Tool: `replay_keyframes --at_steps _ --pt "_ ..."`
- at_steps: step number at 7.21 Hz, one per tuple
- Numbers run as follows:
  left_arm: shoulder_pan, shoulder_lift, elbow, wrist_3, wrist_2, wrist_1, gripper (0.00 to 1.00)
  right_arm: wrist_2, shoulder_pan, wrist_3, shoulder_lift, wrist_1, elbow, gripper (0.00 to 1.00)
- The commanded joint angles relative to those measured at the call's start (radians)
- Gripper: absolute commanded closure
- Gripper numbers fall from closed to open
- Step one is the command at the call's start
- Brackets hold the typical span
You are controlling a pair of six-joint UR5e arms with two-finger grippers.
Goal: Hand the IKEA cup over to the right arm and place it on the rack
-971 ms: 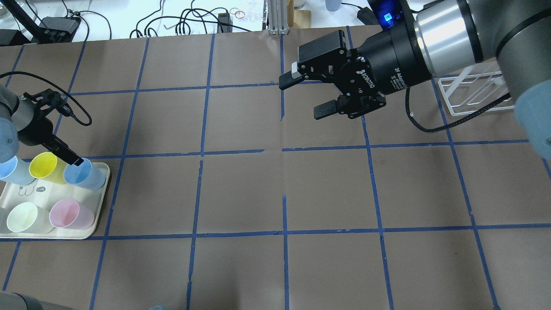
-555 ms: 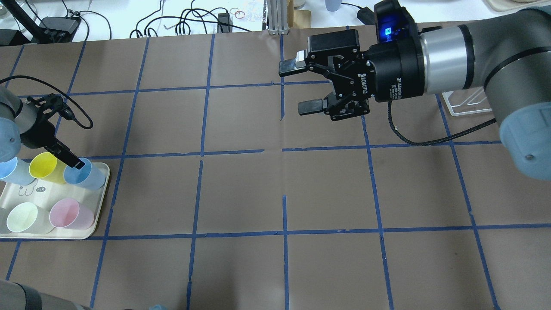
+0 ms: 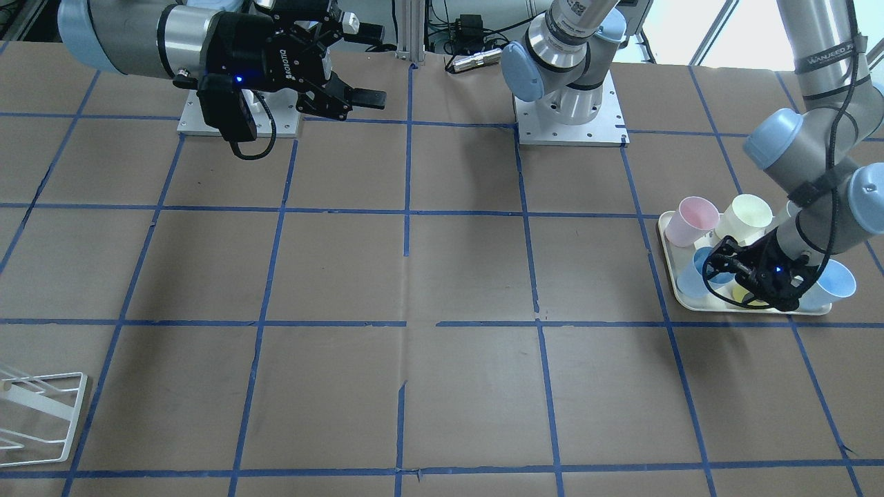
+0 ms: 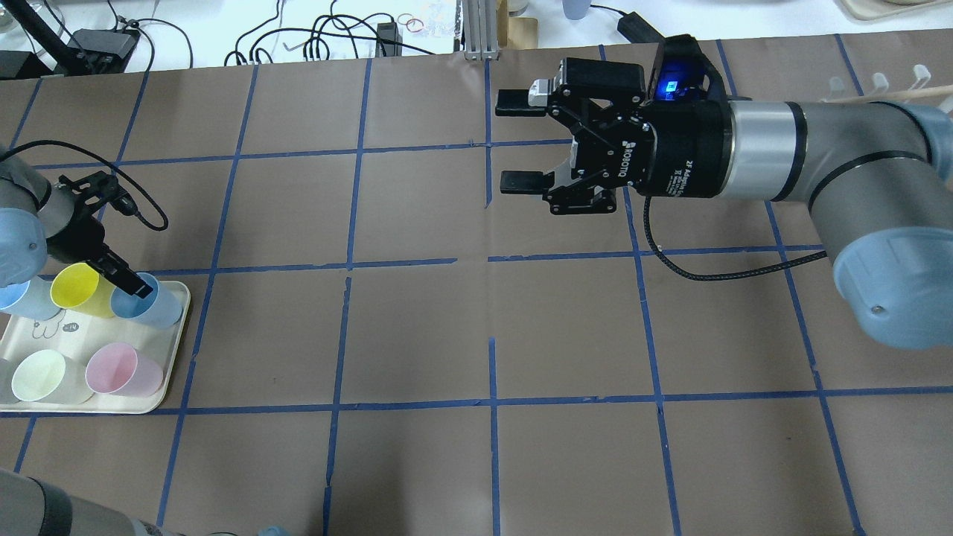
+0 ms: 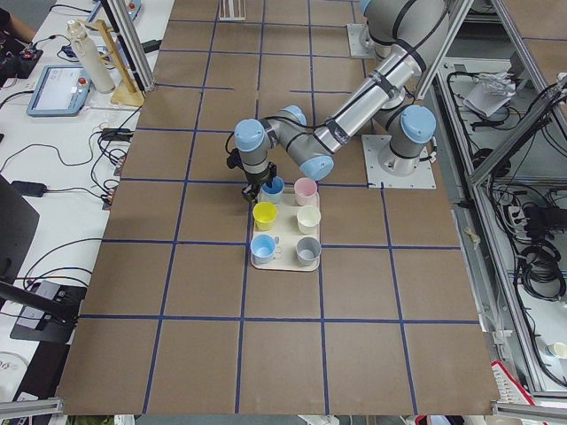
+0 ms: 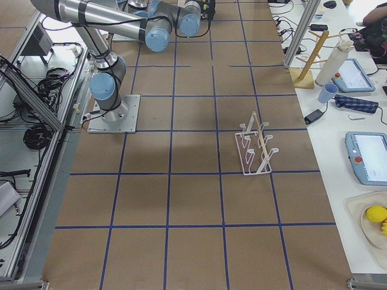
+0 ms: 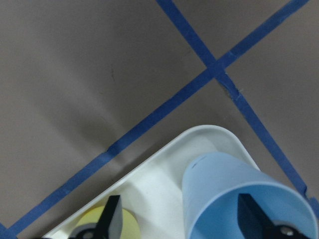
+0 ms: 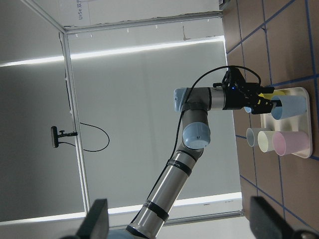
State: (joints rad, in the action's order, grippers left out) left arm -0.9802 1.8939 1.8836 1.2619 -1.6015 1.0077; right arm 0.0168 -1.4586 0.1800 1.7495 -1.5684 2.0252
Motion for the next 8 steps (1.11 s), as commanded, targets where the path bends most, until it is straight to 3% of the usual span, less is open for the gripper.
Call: replay_keyframes --at_steps 1,3,4,7,8 --pt "-0.005 -0.001 0.003 0.005 -0.006 0.003 0.66 -0.017 -0.008 0.021 -0.001 0.001 0.01 0.0" --pt "-0.005 -0.004 0.003 0.005 -0.009 0.014 0.95 -0.017 -0.014 0.021 -0.002 0.002 0.012 0.0" --pt "-0.005 -0.019 0.0 0.002 -0.006 0.043 1.0 -0.017 -0.014 0.021 -0.002 0.002 0.01 0.0" --pt "-0.006 -0.062 -0.036 -0.004 0.041 0.152 1.0 -0.063 -0.014 0.019 -0.018 0.011 0.009 0.0" --pt "-0.018 -0.085 -0.096 -0.01 0.07 0.249 1.0 -0.058 -0.014 0.019 -0.016 0.011 0.01 0.0"
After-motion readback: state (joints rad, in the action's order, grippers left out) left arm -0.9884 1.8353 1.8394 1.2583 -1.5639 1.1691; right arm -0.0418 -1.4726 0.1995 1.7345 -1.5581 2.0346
